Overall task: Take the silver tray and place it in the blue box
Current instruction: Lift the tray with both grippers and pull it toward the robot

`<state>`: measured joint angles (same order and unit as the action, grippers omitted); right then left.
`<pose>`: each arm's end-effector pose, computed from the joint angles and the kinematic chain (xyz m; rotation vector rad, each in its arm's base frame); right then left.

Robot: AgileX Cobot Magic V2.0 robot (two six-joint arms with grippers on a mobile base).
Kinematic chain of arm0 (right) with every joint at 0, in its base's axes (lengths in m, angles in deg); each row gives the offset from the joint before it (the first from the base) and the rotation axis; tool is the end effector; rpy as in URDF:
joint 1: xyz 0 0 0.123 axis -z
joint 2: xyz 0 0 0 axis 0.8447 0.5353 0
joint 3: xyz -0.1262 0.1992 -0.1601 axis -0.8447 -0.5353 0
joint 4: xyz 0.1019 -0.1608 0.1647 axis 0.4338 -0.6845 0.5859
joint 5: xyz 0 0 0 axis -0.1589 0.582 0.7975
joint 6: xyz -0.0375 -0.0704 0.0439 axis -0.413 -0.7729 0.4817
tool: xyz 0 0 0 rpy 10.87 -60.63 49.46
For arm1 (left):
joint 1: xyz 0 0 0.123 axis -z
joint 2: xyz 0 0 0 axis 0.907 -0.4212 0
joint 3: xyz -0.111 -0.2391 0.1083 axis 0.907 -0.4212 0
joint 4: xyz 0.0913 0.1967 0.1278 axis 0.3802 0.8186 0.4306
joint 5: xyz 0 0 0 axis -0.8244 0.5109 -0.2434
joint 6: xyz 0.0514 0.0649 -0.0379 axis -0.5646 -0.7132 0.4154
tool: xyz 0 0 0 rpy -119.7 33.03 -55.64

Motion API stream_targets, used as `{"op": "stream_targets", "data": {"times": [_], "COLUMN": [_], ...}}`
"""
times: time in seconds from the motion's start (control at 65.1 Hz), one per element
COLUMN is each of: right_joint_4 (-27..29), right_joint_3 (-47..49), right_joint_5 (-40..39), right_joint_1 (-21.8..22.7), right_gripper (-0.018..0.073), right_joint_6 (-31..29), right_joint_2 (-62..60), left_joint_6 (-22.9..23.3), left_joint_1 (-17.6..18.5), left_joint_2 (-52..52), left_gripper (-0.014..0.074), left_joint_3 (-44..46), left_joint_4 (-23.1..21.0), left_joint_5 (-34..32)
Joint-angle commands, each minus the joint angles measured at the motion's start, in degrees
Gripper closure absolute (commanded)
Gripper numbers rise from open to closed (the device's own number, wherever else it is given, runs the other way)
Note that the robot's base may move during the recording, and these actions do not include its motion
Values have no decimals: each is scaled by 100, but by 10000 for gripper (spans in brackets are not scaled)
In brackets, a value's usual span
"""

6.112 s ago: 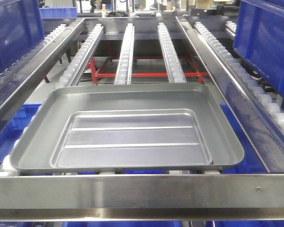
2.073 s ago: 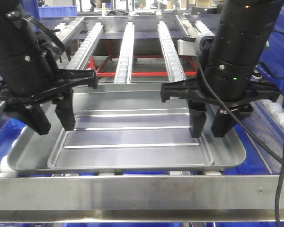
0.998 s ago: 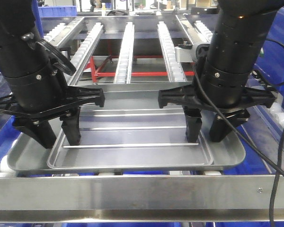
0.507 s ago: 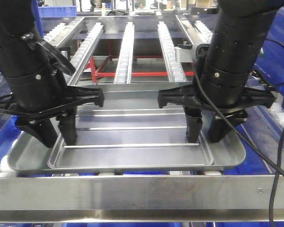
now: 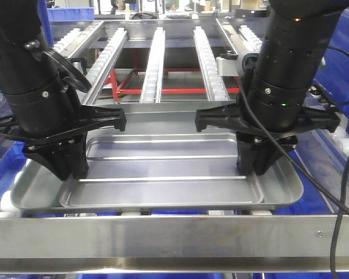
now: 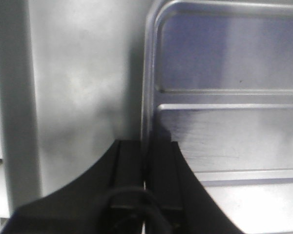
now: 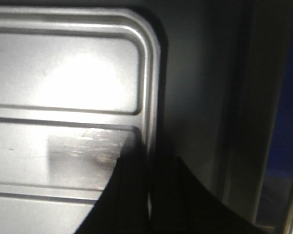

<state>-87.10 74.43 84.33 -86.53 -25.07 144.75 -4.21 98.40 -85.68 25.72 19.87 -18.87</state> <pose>0.3127 0.1653 0.1819 0.0044 2.7626 0.1741 0.2882 -0.1850 0.1863 0.0712 2.7712 -0.2455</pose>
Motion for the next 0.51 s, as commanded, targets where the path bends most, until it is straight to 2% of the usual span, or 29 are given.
{"op": "stream_targets", "data": {"times": [0.0,0.292,0.415,0.491], "right_joint_4": [-96,-96,-102,-102], "right_joint_3": [123,112,5,-171], "right_joint_5": [-52,564,768,755], "right_joint_1": [13,-49,-162,-245], "right_gripper": [500,500,500,500], "right_joint_6": [-59,147,450,635], "right_joint_2": [-367,-1365,-1718,-1908], "left_joint_6": [35,45,666,816], "left_joint_1": [17,67,218,294], "left_joint_2": [317,1254,1730,2029], "left_gripper": [700,700,700,700], "left_joint_3": [257,389,174,-72], "left_joint_4": [-4,41,465,537], "left_joint_5": [57,930,1290,1308]}}
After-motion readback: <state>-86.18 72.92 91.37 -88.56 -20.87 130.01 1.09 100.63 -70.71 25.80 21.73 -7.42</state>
